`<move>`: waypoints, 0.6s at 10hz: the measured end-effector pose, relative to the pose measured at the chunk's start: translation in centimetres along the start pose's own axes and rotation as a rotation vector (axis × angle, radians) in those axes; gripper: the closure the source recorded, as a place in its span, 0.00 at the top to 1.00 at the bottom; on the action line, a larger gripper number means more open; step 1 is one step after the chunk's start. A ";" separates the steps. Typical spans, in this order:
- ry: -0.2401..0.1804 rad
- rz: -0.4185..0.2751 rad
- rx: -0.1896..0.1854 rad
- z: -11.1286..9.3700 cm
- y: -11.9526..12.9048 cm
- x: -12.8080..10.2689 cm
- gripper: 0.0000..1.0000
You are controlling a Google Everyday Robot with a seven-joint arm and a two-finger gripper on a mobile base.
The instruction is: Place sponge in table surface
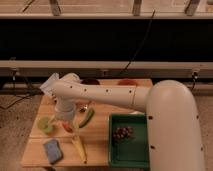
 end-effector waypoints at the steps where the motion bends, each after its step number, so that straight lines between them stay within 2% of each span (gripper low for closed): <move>1: -0.017 -0.033 -0.007 0.6 -1.0 -0.3 0.80; 4: -0.045 -0.120 -0.023 2.6 -4.5 -1.3 0.80; 6: -0.063 -0.163 -0.041 4.4 -5.5 -2.1 0.80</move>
